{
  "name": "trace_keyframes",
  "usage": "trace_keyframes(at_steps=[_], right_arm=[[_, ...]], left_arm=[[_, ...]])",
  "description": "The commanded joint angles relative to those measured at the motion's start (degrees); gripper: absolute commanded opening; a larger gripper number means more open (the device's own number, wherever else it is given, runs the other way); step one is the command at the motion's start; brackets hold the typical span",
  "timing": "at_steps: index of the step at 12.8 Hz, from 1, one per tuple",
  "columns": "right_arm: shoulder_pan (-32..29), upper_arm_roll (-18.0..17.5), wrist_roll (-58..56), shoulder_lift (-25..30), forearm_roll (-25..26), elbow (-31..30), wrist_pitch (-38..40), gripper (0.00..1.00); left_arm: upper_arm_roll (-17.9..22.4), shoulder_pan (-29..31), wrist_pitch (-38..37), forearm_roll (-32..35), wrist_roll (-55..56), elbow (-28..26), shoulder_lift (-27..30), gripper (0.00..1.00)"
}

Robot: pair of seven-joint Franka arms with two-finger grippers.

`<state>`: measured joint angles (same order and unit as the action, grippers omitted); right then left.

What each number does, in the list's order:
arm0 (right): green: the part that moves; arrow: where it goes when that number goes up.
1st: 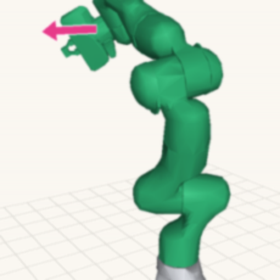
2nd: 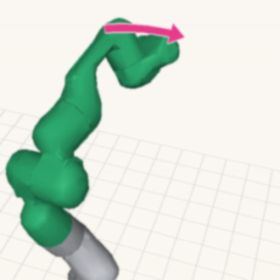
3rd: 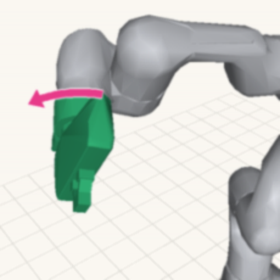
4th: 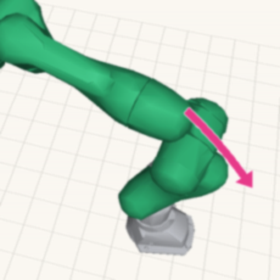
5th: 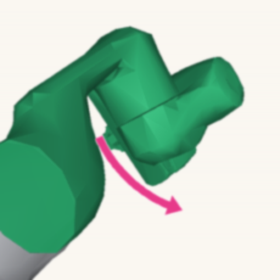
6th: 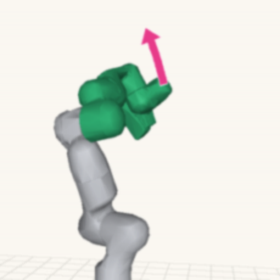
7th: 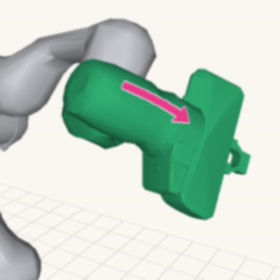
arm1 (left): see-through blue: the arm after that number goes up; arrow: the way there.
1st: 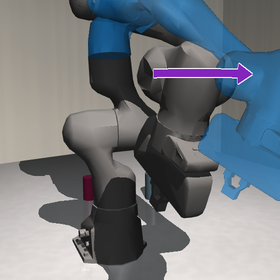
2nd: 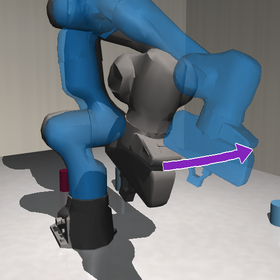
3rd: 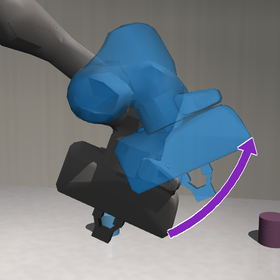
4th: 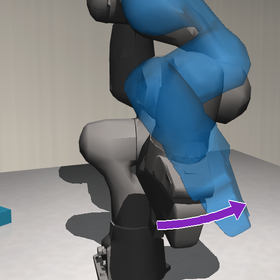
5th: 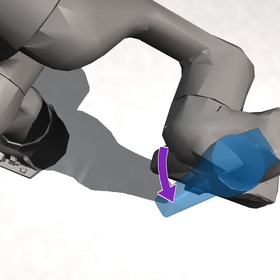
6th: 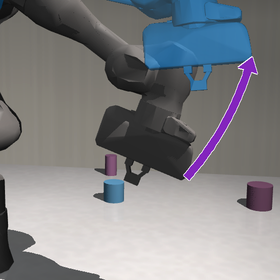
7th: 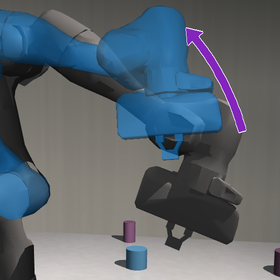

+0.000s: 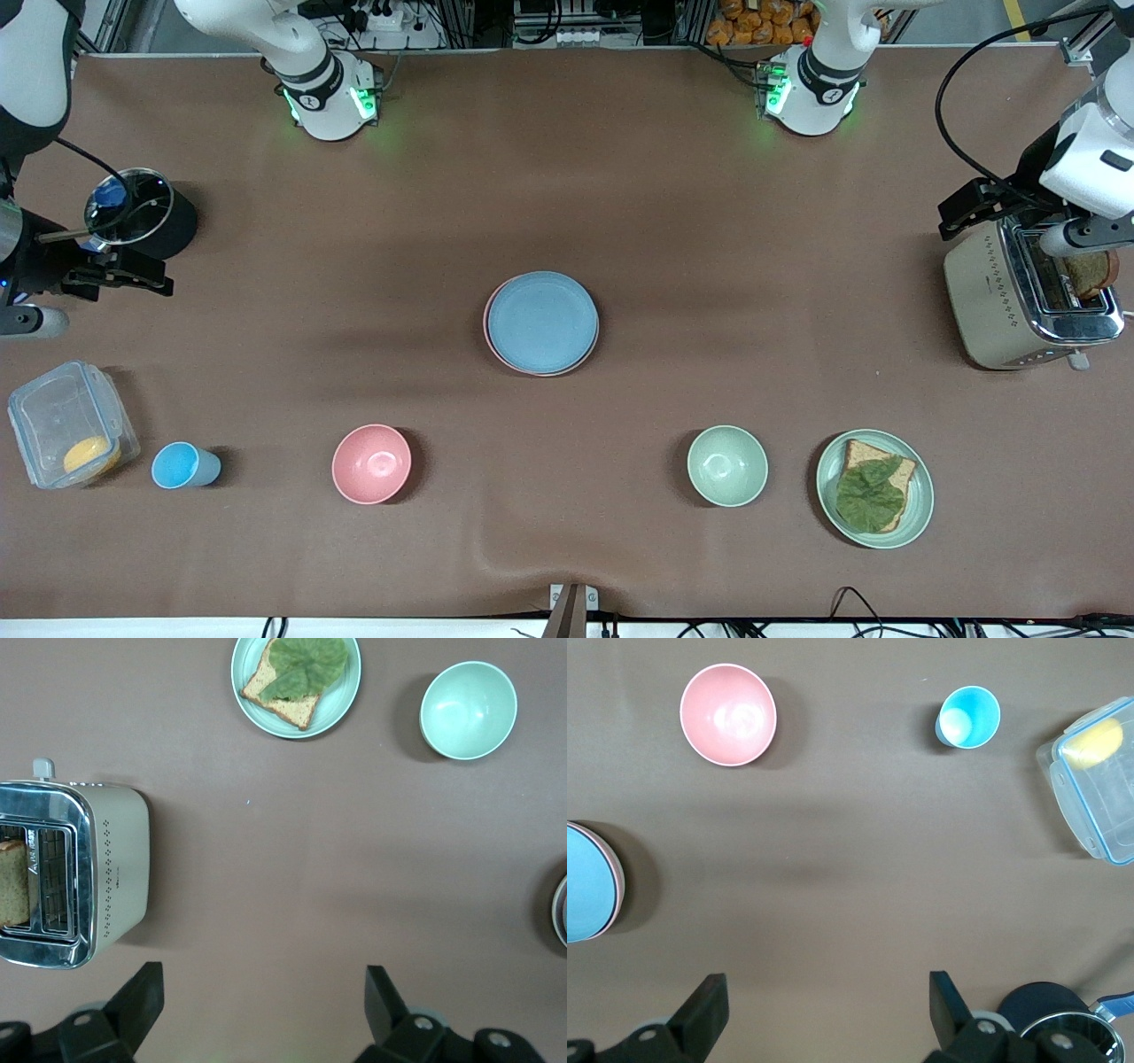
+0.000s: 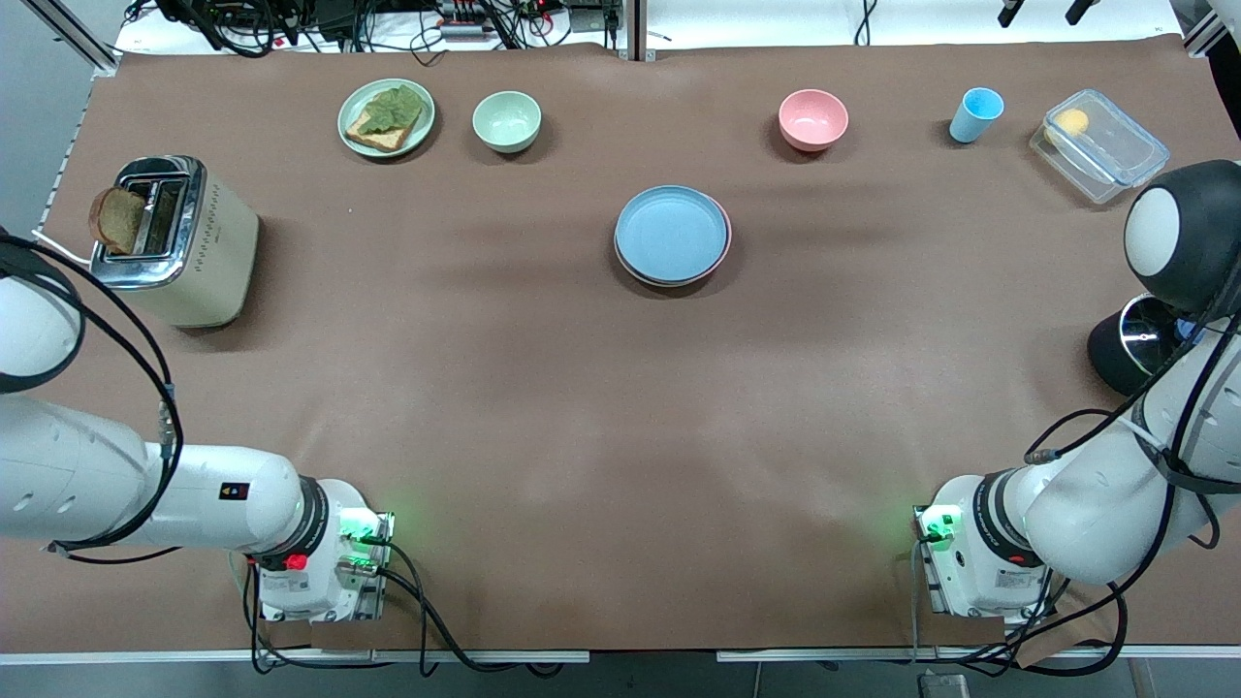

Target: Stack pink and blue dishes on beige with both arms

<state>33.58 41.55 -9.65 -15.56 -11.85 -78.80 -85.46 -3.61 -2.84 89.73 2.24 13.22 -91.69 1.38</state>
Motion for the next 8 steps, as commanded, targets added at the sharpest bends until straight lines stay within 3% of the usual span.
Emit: trace_keyframes(at_steps=[1,7,8], right_arm=[[-0.4,-0.2,0.7,-0.2,1.3,0.8,0.7,1.00],[0.5,-0.1,-0.2,0.7,1.2,0.9,0.1,1.00],[-0.6,-1.7,0.7,1.4,1.0,0.8,0.3,1.00]], left_arm=[[-0.3,0.0,-0.3,0.5,-1.1,1.1,0.6,1.00],[-0.3,-0.1,-0.4,0.8,-7.3,2.8,0.4,1.00],[-0.3,-0.1,-0.4,0.7,-7.3,2.8,0.3,1.00]])
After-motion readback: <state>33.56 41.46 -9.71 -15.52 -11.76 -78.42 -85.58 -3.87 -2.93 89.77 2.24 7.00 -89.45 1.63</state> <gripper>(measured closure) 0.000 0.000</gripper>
